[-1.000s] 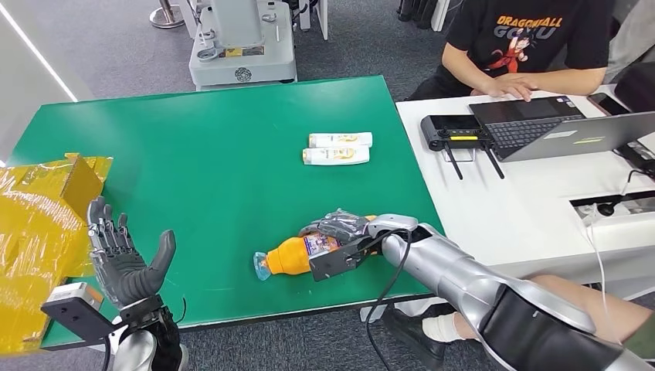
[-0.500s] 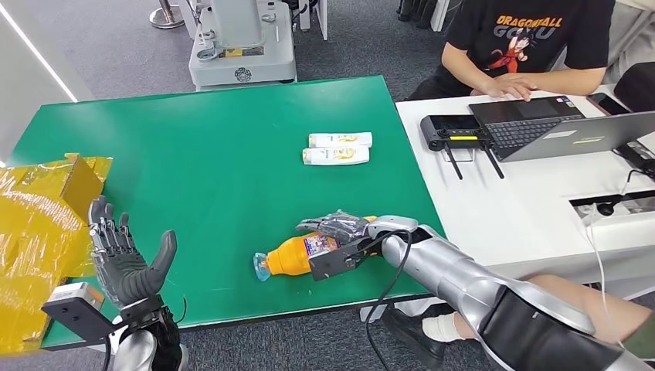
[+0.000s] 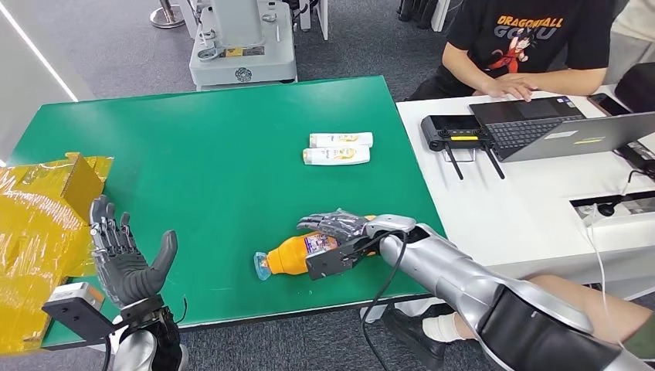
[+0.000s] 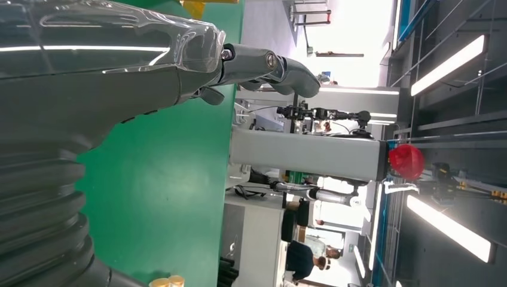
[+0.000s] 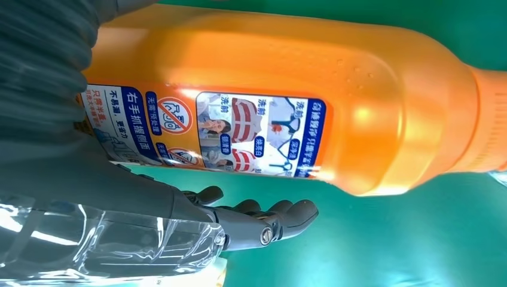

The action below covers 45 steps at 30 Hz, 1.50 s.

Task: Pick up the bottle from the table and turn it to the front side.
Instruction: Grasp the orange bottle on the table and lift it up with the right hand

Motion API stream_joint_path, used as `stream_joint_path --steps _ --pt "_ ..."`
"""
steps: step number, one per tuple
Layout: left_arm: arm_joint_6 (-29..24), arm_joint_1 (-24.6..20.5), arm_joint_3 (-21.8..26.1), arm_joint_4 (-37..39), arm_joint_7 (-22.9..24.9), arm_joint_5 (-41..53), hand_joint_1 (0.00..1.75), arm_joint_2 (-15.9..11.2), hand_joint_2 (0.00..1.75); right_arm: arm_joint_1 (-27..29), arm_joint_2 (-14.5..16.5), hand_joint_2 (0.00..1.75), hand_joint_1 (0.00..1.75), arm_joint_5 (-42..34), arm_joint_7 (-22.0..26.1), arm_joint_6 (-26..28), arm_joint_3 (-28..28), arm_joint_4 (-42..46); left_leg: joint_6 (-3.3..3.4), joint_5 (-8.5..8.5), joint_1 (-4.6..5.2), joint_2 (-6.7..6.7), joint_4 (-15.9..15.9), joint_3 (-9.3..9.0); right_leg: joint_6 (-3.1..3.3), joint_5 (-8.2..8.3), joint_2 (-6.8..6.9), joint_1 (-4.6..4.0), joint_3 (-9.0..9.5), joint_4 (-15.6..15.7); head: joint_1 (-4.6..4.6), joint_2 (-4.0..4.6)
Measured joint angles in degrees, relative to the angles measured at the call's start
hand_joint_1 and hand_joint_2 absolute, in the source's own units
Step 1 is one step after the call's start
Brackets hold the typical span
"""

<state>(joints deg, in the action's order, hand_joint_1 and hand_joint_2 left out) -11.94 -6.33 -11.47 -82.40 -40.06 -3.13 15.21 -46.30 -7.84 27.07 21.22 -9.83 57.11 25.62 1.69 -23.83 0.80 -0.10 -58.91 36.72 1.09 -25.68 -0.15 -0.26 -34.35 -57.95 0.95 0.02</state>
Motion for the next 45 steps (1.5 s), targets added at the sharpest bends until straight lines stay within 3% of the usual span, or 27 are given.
stream_joint_path --steps 8,18,45 --pt "0.2 0.0 0.0 0.0 0.0 -0.2 0.0 0.0 1.75 -2.5 -1.3 1.75 0.0 2.4 -2.2 -3.1 0.8 0.2 0.0 0.0 0.01 0.0 0.0 0.0 -0.01 0.01 0.0 0.01 -0.01 0.0 0.01 0.0" --pt "0.3 0.0 0.1 0.0 0.0 -0.7 0.0 0.0 1.75 -6.4 -3.5 1.75 0.0 4.7 -9.5 -4.2 3.0 0.4 0.0 0.0 0.01 0.0 0.0 0.0 -0.01 0.01 0.0 0.01 -0.01 0.0 0.0 0.0" --pt "0.3 0.6 0.5 -1.0 0.0 -0.1 0.0 0.0 1.75 -5.3 -3.8 1.75 0.0 0.2 -7.6 -2.8 4.7 0.2 0.0 0.0 0.0 -0.02 0.0 0.02 -0.01 0.0 0.04 0.0 -0.01 0.0 0.01 0.0"
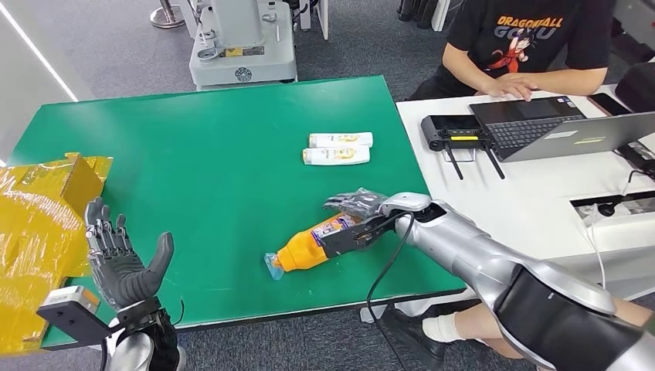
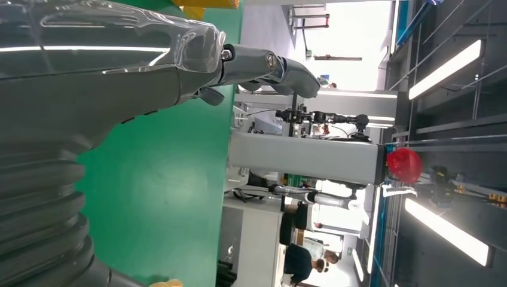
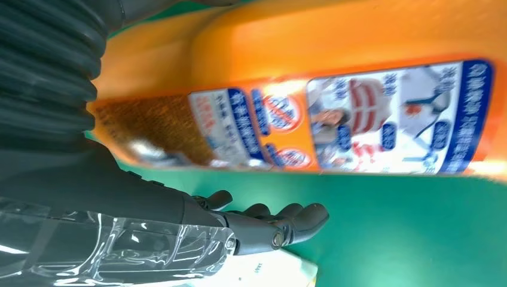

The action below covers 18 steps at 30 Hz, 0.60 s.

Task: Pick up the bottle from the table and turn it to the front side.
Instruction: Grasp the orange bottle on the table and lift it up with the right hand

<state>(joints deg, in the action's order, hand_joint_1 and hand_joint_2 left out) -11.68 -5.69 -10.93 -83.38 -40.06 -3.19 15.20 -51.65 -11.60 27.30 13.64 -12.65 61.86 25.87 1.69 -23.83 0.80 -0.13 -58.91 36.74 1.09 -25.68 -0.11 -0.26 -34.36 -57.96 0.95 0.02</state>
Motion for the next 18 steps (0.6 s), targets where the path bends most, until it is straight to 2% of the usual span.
stream_joint_path --steps 5,15,18 --pt "0.1 0.0 0.0 0.0 0.0 0.1 0.0 0.0 1.75 2.4 1.0 1.75 0.0 -0.8 0.1 2.6 0.0 -0.3 0.0 0.0 -0.01 0.02 0.0 -0.02 0.01 -0.01 -0.02 0.0 0.0 0.0 -0.01 0.0" --pt "-0.8 0.0 0.0 0.0 0.0 0.2 0.0 0.0 1.75 3.5 1.6 1.75 0.0 -0.9 0.0 4.8 -0.2 -0.3 0.0 0.0 -0.01 0.05 0.0 -0.13 0.01 0.0 -0.04 0.0 0.1 0.0 0.0 0.0" --pt "-1.0 0.0 0.0 0.0 0.0 0.2 0.0 0.0 1.75 3.6 1.7 1.75 1.3 -0.8 -0.2 4.8 -0.3 -0.3 0.01 0.0 -0.01 0.04 0.0 -0.14 0.0 0.0 -0.03 0.0 0.12 0.0 0.0 0.0"
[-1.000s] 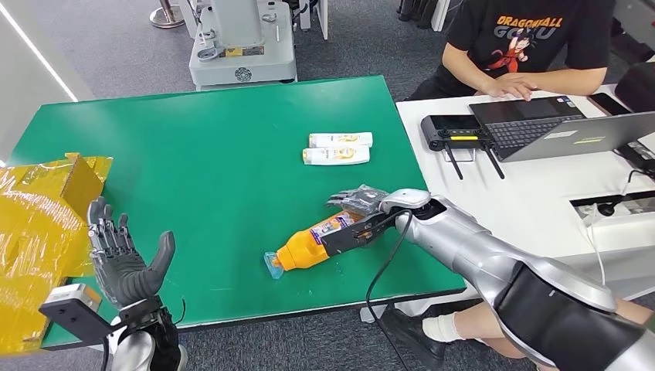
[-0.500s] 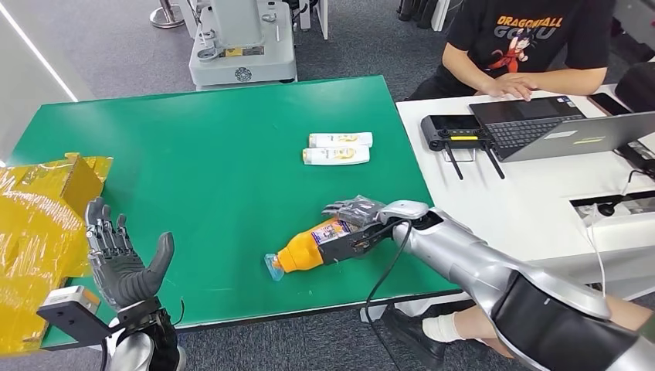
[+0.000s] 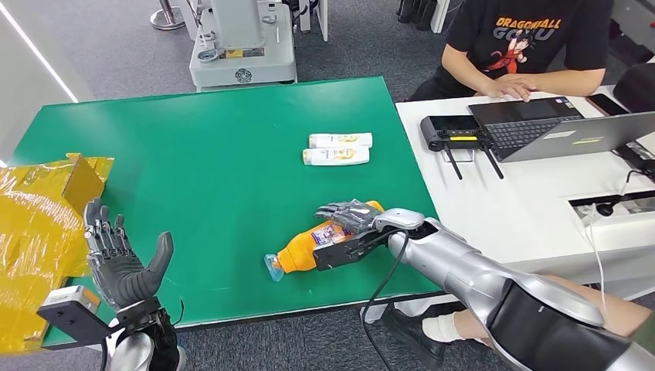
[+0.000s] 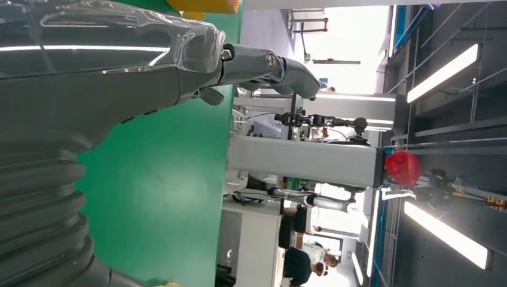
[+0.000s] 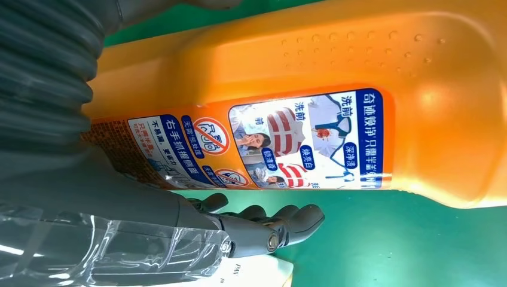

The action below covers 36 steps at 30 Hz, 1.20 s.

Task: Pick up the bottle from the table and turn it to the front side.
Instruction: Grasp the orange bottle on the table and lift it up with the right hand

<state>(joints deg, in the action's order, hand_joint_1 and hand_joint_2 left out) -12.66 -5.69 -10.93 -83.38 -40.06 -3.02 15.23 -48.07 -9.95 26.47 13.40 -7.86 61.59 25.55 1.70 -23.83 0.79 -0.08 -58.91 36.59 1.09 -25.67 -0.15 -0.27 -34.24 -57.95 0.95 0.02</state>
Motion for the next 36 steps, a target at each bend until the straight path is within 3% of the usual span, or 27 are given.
stream_joint_path --steps 1,18,25,36 --pt "0.0 0.0 0.0 0.0 0.0 0.0 0.0 0.0 1.75 0.0 0.0 1.75 1.74 0.0 0.0 0.0 0.0 0.0 0.0 0.0 0.0 0.0 0.0 -0.01 0.0 0.0 0.0 0.0 0.0 0.0 0.0 0.0" --pt "-0.6 0.0 -0.3 0.0 0.0 -0.4 0.0 0.0 1.75 1.9 -0.4 1.75 1.75 -0.7 2.1 3.5 -2.1 1.3 -0.01 -0.02 0.0 0.01 0.0 -0.02 0.0 -0.01 -0.01 0.0 0.0 0.0 0.0 0.0" --pt "-1.0 -0.1 -0.8 0.0 0.0 -0.5 0.0 0.0 1.75 6.5 -0.4 1.75 1.75 -5.3 4.7 13.1 -6.3 4.2 -0.04 -0.05 -0.01 0.02 0.0 0.01 0.01 -0.02 -0.05 -0.01 -0.01 0.0 -0.01 0.0" --pt "-1.5 -0.1 -1.6 0.0 0.0 -0.3 0.0 0.0 1.75 15.8 2.6 1.75 1.75 -10.7 12.0 26.4 -17.7 12.7 -0.05 -0.06 -0.04 -0.13 0.0 0.16 0.01 -0.1 0.09 -0.05 -0.11 0.0 -0.01 0.0"
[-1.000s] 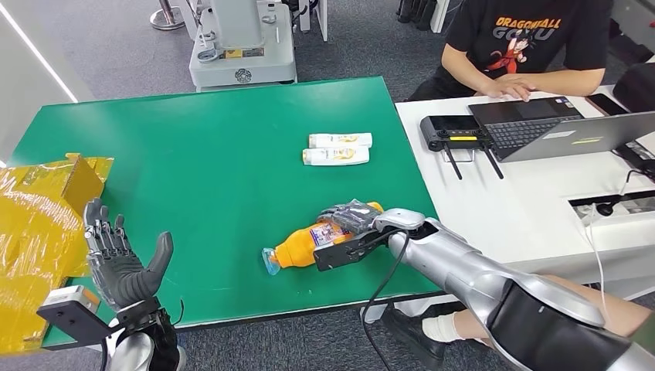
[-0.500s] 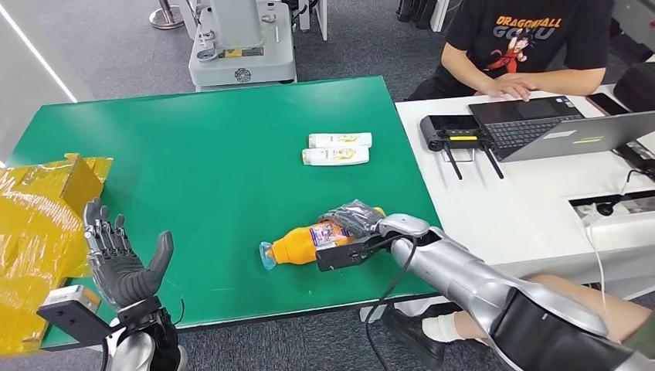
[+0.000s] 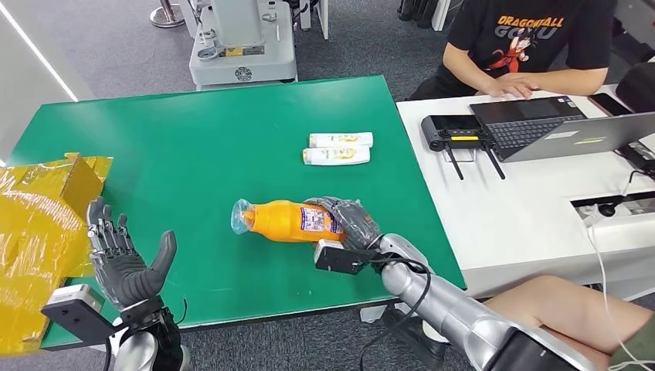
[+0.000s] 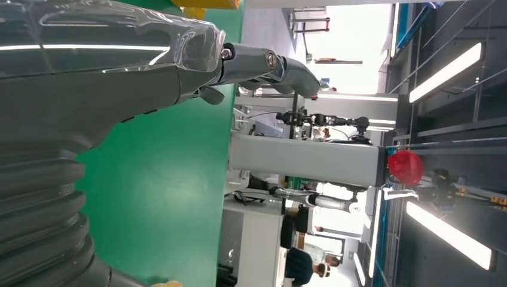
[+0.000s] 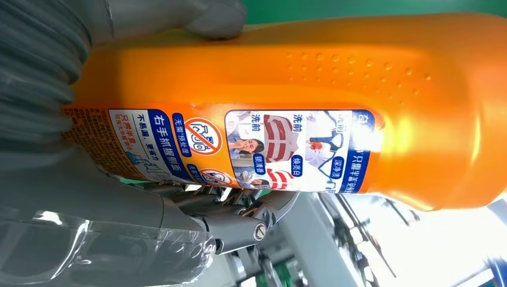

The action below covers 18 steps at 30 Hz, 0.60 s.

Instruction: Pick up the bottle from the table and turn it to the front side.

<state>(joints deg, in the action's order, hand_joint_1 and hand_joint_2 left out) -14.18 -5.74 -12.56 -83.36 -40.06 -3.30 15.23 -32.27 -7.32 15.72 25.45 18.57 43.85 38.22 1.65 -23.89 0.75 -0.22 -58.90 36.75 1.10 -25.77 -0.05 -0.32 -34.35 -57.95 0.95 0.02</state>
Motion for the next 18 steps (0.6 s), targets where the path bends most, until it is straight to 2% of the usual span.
stream_joint_path --steps 6,11,18 --pt "0.4 -0.1 -0.1 0.1 0.0 0.0 0.0 0.0 1.75 4.6 1.4 1.75 1.75 0.4 1.4 4.8 -3.8 4.9 -0.02 -0.05 0.01 -0.02 0.0 0.05 -0.01 -0.04 0.01 0.01 -0.06 0.0 0.0 0.0" --pt "4.6 -0.3 -0.2 1.4 0.0 -1.9 0.0 0.0 1.75 8.2 3.6 1.75 1.75 0.6 5.4 7.8 -7.9 8.7 -0.04 -0.06 0.0 -0.01 0.0 0.07 -0.02 -0.06 -0.01 0.01 -0.09 0.0 0.0 0.0" --pt "9.2 -1.2 -1.3 5.3 0.0 -2.5 0.0 0.0 1.75 7.3 7.7 1.75 1.75 0.3 10.3 8.2 -12.6 7.9 -0.05 -0.06 0.0 0.04 0.0 0.07 -0.01 -0.05 -0.06 0.01 -0.12 0.0 0.0 0.0"
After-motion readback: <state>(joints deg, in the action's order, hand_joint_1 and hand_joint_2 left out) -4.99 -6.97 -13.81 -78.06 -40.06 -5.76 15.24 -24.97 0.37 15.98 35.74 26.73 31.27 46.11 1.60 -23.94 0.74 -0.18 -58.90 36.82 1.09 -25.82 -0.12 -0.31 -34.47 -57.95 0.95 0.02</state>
